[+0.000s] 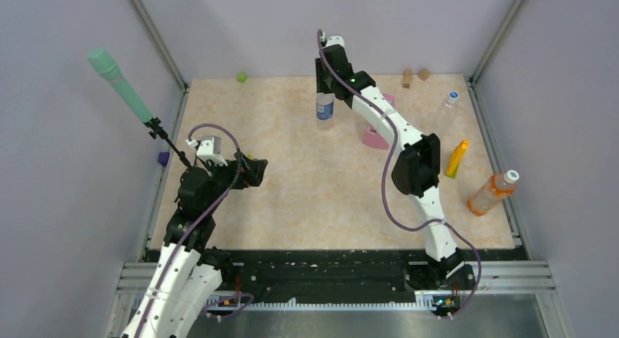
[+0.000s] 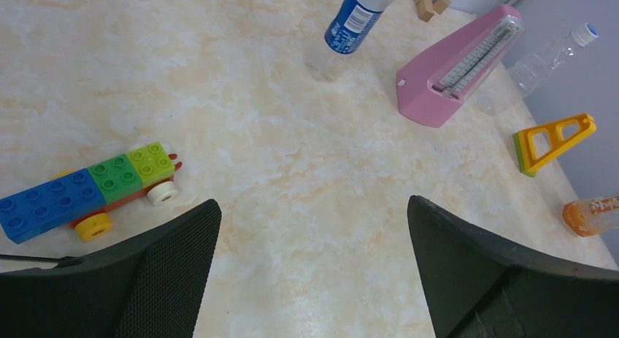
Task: Unscrew the bottle caps
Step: Pick up the plastic bottle at the center of the board.
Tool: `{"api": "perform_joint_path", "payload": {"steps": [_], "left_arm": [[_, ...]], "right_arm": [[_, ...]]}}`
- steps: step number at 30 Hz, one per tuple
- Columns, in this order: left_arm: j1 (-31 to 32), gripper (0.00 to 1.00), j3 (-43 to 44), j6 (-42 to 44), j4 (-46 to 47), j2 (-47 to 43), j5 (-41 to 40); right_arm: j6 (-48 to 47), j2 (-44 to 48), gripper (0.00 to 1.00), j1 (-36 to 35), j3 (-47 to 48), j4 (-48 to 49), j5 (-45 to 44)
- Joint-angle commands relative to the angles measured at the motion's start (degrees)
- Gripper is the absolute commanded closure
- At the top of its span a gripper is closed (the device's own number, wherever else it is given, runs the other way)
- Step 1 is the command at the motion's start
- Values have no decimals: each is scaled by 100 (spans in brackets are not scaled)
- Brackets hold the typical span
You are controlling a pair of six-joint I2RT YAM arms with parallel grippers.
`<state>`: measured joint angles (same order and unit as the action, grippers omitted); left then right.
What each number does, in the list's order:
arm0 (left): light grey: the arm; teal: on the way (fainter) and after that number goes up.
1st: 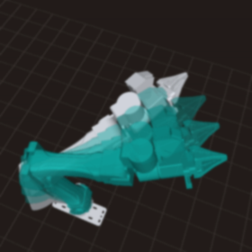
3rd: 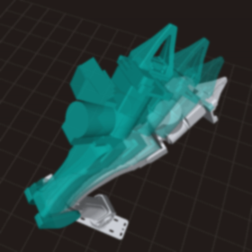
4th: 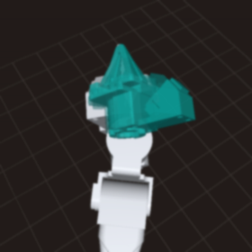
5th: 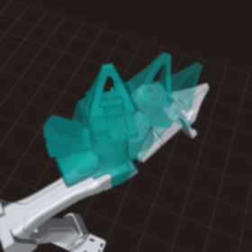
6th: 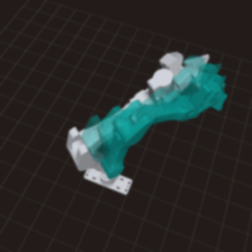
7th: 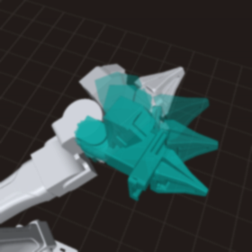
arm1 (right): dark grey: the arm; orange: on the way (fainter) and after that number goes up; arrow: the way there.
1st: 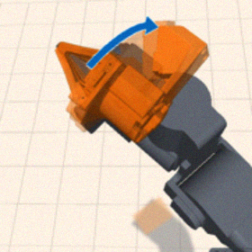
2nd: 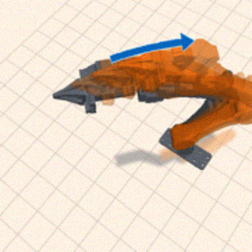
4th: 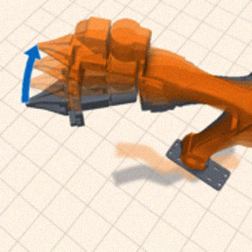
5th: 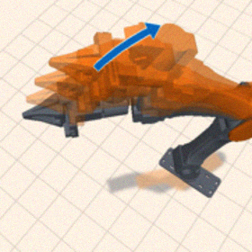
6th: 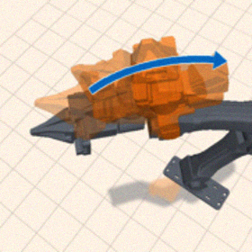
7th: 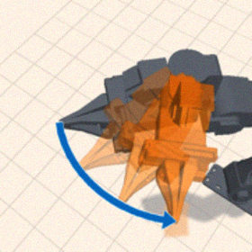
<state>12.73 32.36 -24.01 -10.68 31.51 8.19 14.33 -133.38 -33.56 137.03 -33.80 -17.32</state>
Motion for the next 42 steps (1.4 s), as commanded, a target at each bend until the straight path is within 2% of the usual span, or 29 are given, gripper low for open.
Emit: {"api": "perform_joint_path", "payload": {"steps": [1,4,7,11,16,24,30,32,34,37,42], "left_arm": [[-8,2,-65,-143,510,22,383],[0,2,-117,-149,1155,148,1143],[46,2,-61,-386,1692,402,1713],[305,2,92,-274,1746,552,2009],[788,2,107,-1,1696,600,2464],[1522,2,102,530,1436,859,3397],[2296,4,345,765,698,1334,2121],[2571,9,563,933,363,1592,1986],[2761,10,514,980,265,1671,1799],[2952,9,335,961,511,1716,1638],[3162,12,404,1195,142,1864,1539]], "right_arm": [[138,916,86,16,-308,-226,568],[364,1785,87,3,-1147,-48,1407],[584,2923,87,-124,-2575,530,2086],[1143,4695,88,-352,-5041,1641,2728],[1770,6006,89,-574,-6883,2487,3271],[2473,6686,89,-1105,-8451,3905,3475],[3055,7227,89,-1120,-9449,5119,3582],[3083,7264,89,-1115,-9477,5106,3597],[3067,7268,89,-1118,-9537,5166,3736],[3214,7312,89,-1118,-9883,5706,3913],[3394,7371,89,-1118,-10386,6459,4059]]}}
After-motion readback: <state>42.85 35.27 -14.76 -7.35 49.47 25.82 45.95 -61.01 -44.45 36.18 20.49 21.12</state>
